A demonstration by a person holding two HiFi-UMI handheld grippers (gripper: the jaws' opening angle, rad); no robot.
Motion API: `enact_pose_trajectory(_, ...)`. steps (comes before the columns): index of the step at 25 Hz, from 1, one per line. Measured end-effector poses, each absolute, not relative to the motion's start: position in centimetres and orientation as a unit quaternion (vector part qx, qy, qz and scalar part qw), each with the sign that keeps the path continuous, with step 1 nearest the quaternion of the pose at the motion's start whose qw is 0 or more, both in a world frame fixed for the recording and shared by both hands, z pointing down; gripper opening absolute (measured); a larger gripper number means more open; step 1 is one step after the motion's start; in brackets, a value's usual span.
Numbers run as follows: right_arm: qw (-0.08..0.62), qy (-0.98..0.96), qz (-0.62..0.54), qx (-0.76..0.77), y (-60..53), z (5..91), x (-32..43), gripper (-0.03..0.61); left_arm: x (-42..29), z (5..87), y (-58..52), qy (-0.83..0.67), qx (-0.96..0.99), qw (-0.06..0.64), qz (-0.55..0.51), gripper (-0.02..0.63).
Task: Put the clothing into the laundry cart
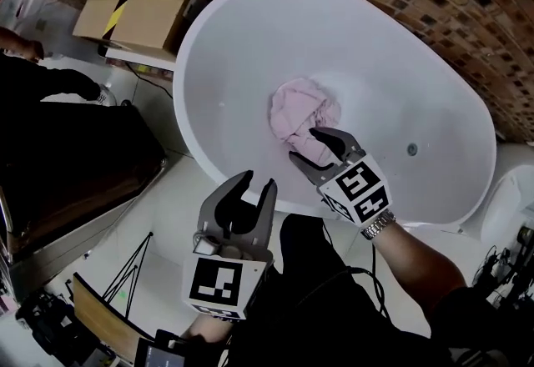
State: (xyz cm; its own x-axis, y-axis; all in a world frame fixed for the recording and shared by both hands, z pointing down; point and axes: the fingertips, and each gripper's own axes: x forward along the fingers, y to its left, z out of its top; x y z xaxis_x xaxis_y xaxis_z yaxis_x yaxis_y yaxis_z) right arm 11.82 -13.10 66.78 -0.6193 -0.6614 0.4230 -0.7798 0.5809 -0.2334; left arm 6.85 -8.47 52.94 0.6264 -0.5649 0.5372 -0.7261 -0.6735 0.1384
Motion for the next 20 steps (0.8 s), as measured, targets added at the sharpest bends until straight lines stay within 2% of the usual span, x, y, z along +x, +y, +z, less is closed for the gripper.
enact_pose_trajectory(20,0.237,-0.81,0.283,0.456,-20.5,97.6,9.7,0.276,2.8,75.7,-15.2,-0.306,0.881,0.212,0.293,0.112)
